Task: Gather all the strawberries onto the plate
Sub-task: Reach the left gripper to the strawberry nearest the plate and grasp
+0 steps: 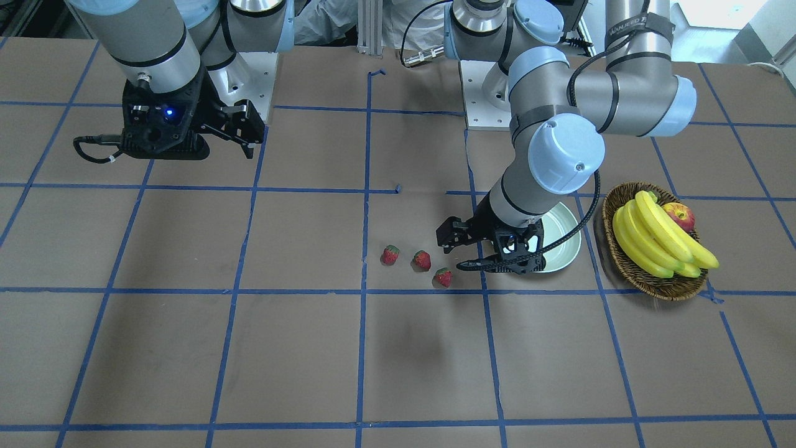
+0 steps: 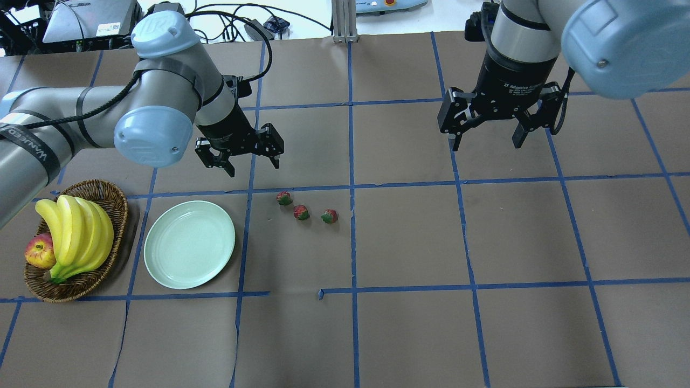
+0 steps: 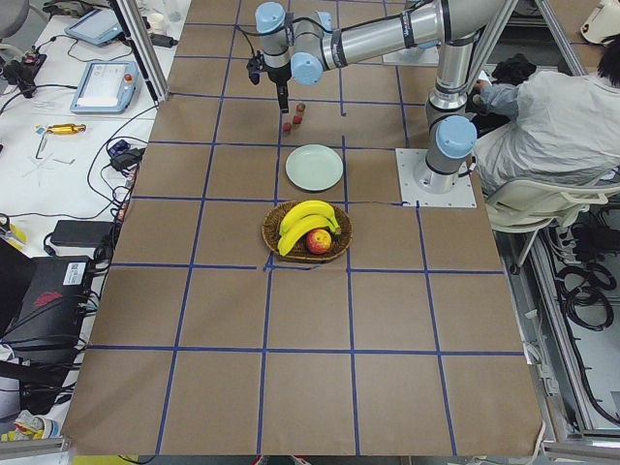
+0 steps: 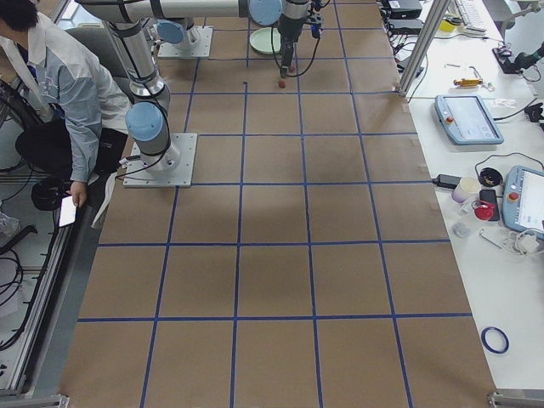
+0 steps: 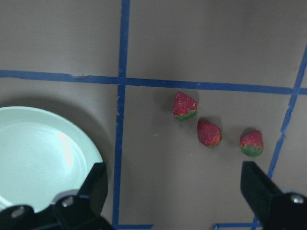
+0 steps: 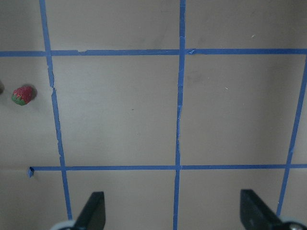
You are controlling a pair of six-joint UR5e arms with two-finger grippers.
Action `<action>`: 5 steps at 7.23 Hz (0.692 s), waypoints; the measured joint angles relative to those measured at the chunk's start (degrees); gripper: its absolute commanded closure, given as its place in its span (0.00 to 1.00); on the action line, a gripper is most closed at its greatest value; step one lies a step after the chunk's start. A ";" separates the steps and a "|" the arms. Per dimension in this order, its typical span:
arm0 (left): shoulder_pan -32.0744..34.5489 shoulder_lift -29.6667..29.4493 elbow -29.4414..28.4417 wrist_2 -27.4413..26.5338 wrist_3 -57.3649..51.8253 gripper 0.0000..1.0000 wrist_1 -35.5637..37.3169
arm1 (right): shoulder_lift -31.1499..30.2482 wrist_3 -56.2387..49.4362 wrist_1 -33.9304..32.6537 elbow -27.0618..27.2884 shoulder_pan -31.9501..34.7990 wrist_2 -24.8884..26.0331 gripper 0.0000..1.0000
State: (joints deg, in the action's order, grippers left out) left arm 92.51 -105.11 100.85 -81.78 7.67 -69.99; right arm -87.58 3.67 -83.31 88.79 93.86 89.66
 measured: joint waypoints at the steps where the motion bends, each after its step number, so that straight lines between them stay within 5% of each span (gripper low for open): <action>1: 0.20 -1.30 1.32 0.43 0.05 0.03 2.43 | 0.01 0.01 0.24 0.17 0.00 0.06 0.00; 5: 0.92 -5.12 5.07 0.70 2.90 0.07 10.10 | 0.37 0.02 0.80 0.84 -0.01 0.28 0.00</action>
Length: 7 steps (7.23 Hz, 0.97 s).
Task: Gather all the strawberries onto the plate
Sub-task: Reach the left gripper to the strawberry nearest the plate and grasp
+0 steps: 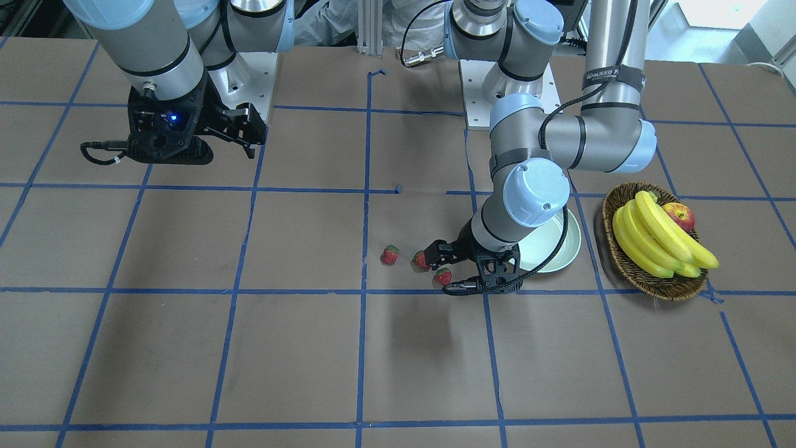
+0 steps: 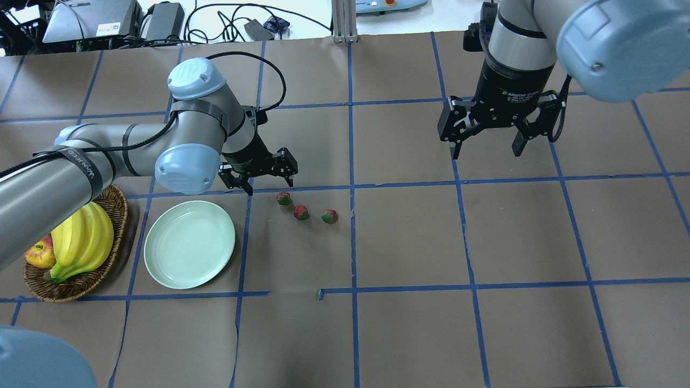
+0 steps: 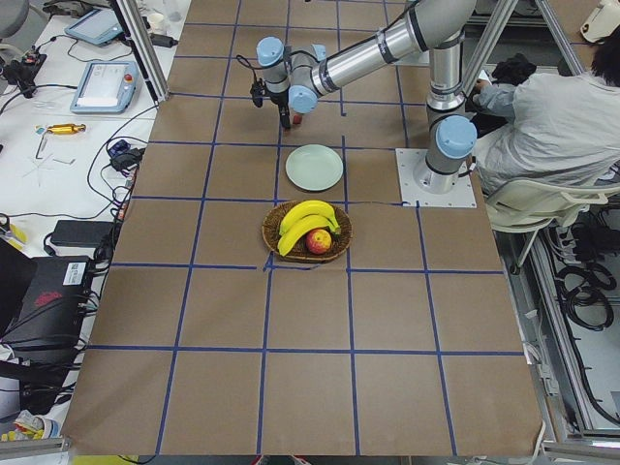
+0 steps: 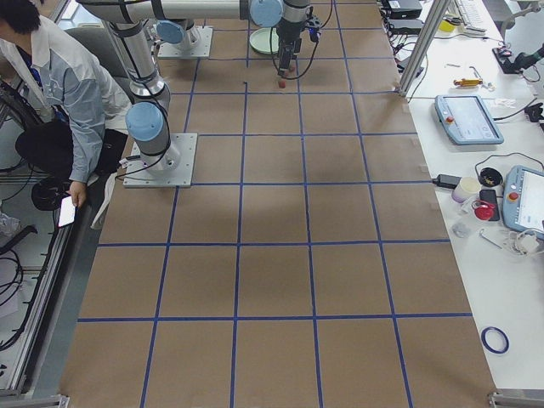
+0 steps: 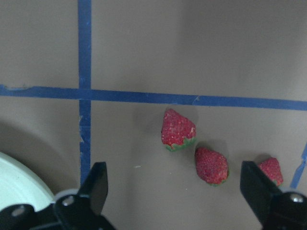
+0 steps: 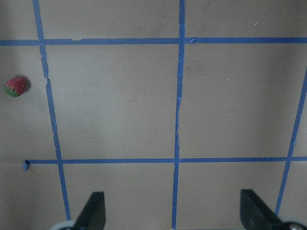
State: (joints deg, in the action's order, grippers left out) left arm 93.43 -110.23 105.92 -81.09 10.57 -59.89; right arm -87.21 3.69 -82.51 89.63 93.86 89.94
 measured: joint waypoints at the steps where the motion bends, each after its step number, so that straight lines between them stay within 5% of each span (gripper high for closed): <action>1: 0.41 -0.44 0.08 -0.12 0.74 0.18 0.37 | 0.10 0.02 -0.24 0.28 -0.07 0.29 0.00; 6: 0.70 -5.22 -0.09 -0.30 1.10 0.17 3.77 | 0.25 0.08 0.15 0.63 -0.16 0.58 0.00; 7: 0.70 -5.92 -0.12 -0.34 1.04 0.40 4.52 | 0.25 0.09 0.17 0.86 -0.15 0.57 0.00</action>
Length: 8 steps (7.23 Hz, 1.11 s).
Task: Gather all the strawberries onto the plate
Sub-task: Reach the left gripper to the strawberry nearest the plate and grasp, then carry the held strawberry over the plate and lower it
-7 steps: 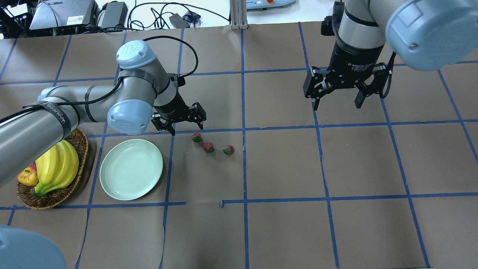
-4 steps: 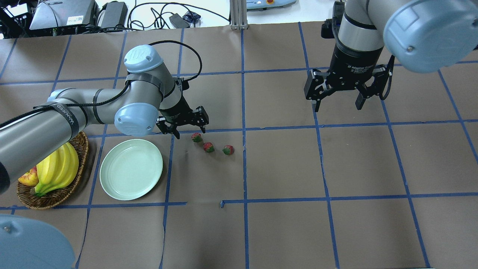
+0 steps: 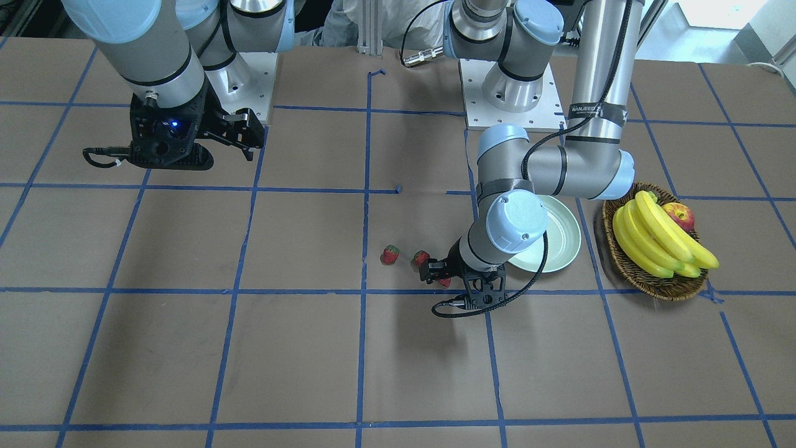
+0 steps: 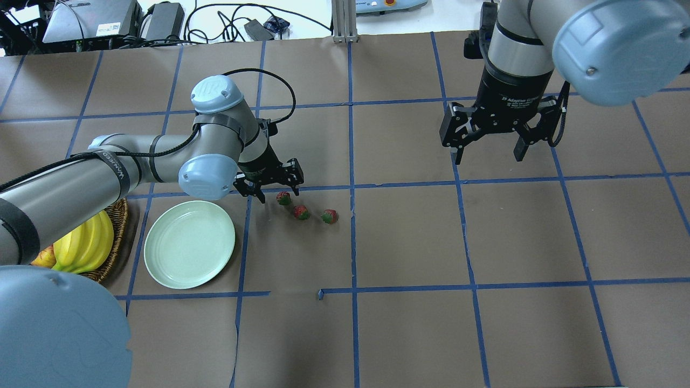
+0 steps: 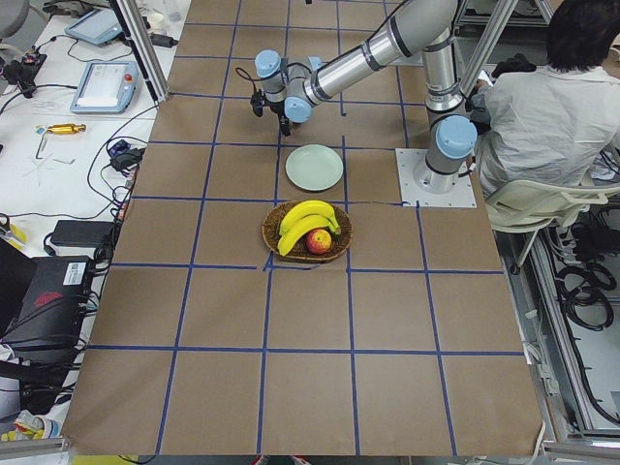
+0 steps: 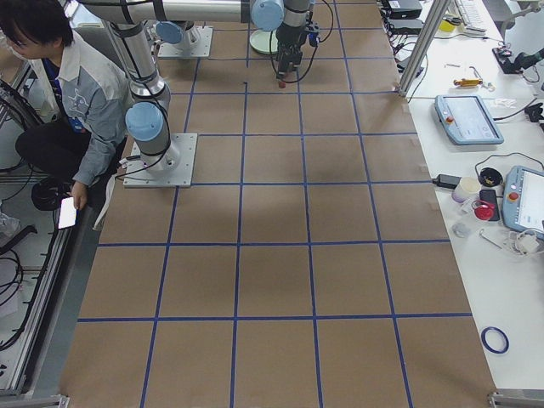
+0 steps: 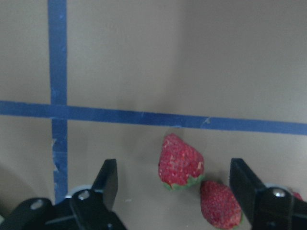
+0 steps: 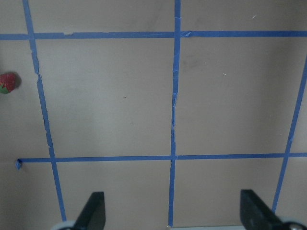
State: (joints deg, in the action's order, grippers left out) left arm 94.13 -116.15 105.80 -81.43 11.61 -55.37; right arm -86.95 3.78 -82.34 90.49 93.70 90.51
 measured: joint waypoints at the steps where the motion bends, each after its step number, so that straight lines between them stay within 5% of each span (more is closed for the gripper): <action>1: 0.00 -0.40 -0.03 -0.09 -0.09 0.73 0.31 | -0.02 0.00 -0.07 0.43 0.04 -0.02 0.00; 2: 0.00 -0.57 -0.05 -0.17 -0.30 1.00 0.40 | -0.04 0.00 -0.14 0.72 0.07 -0.01 0.00; 8: 0.03 1.30 -4.26 -2.26 -1.22 1.00 -5.04 | -0.06 0.00 -0.26 0.91 0.07 -0.07 0.00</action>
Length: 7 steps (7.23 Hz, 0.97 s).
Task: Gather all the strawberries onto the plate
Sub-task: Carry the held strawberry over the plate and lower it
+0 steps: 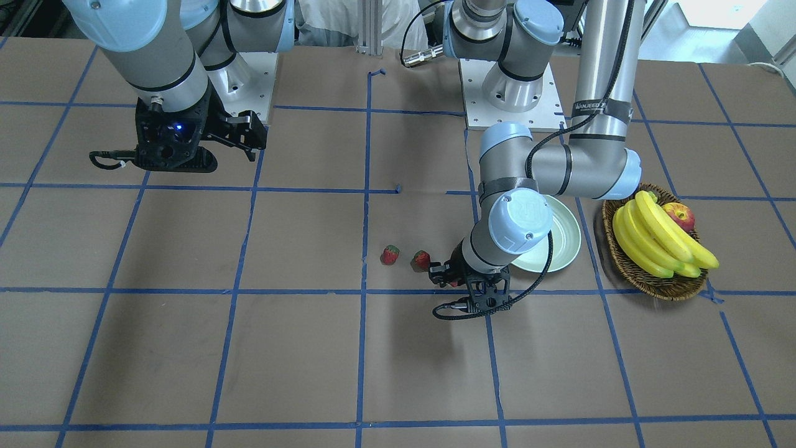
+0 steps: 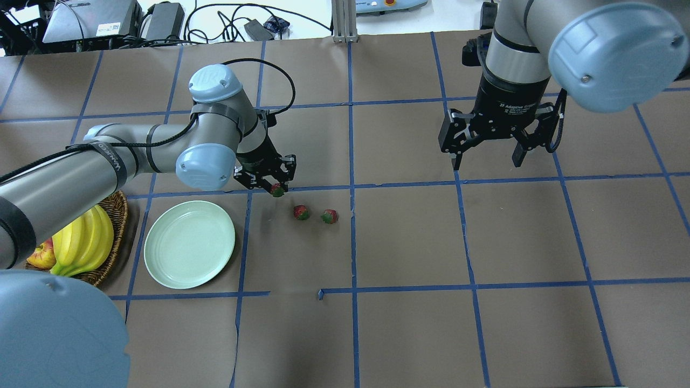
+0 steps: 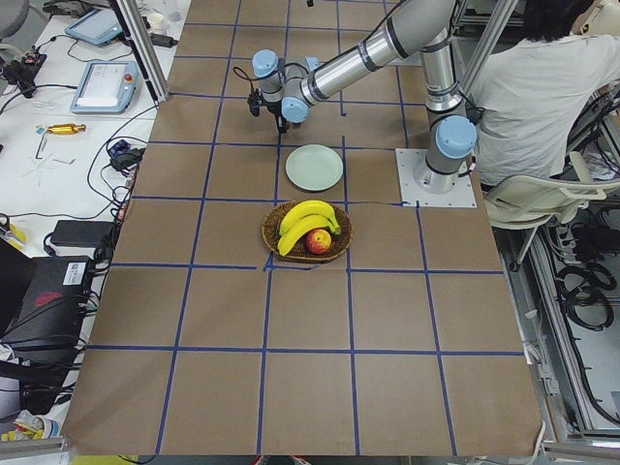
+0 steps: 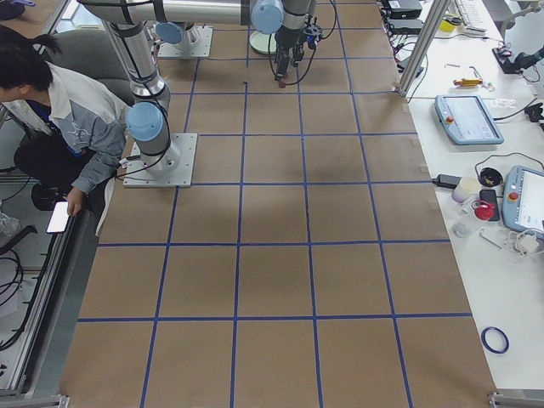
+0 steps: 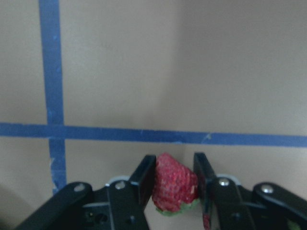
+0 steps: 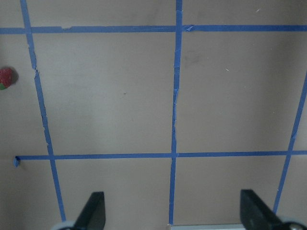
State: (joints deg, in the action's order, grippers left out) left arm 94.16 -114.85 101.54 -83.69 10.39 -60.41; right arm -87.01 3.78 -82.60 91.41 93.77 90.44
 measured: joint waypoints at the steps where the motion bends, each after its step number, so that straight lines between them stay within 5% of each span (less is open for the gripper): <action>1: -0.05 0.81 -2.55 -1.69 -0.90 1.00 -3.97 | 0.01 0.00 -0.09 0.00 -0.04 0.00 0.00; 4: -2.47 2.76 -4.21 -10.71 -10.48 1.00 -12.27 | 0.11 -0.02 -0.20 0.00 -0.07 -0.04 0.00; 7: -8.62 4.67 0.36 -19.36 -23.36 1.00 -14.39 | 0.24 -0.01 -0.72 0.00 -0.08 -0.50 0.00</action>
State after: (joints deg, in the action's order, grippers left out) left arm 85.53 -110.18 101.89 -103.05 -12.97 -74.79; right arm -86.77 3.77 -83.32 91.41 93.69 89.94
